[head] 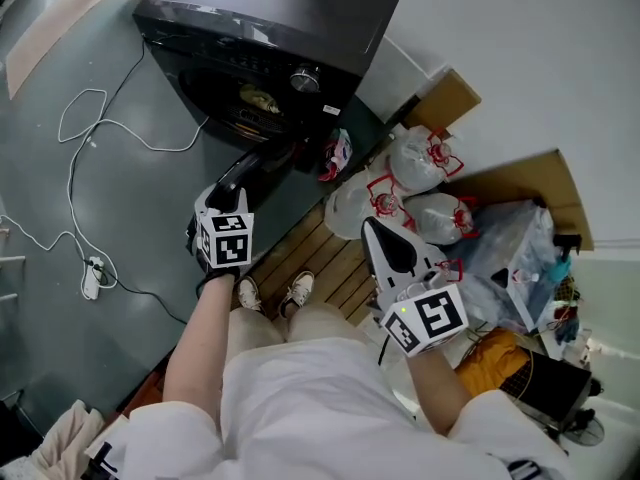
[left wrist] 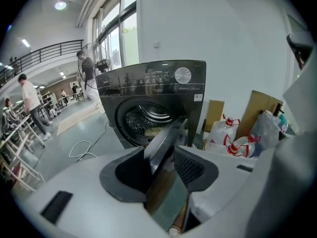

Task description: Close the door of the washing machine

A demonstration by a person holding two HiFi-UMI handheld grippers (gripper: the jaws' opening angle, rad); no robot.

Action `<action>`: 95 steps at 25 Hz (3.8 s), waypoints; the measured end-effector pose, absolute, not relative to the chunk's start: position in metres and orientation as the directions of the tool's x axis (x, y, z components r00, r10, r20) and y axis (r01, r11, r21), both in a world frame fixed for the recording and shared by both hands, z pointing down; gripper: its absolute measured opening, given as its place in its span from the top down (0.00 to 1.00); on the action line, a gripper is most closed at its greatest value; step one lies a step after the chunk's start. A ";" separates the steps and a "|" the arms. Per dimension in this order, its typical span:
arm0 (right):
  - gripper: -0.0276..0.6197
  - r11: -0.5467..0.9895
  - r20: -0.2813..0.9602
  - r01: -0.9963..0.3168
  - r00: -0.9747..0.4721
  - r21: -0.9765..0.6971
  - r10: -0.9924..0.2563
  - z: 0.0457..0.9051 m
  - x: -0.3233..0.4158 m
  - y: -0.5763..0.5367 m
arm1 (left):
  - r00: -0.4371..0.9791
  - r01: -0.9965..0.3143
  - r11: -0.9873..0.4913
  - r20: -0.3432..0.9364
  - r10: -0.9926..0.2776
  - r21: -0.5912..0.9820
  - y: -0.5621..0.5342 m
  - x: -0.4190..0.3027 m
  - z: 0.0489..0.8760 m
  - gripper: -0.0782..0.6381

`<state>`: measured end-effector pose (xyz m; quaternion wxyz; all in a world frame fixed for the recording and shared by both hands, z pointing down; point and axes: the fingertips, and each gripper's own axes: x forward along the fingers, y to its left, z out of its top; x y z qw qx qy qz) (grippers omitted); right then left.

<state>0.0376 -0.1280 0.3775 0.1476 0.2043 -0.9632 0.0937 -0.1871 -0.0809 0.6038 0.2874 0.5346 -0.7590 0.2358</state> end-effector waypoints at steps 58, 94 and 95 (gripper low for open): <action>0.96 0.794 0.481 -0.550 -0.787 -0.259 -0.388 0.543 -0.051 -0.104 | -0.175 -0.932 -0.038 0.542 -0.822 -0.359 -0.204 -0.350 0.607 0.64; 0.96 0.775 0.507 -0.561 -0.778 -0.292 -0.372 0.567 -0.059 -0.108 | -0.167 -0.977 0.081 0.463 -0.871 -0.200 -0.266 -0.381 0.607 0.64; 0.96 0.776 0.508 -0.559 -0.778 -0.291 -0.370 0.568 -0.060 -0.107 | -0.161 -0.977 0.075 0.462 -0.872 -0.198 -0.267 -0.381 0.607 0.64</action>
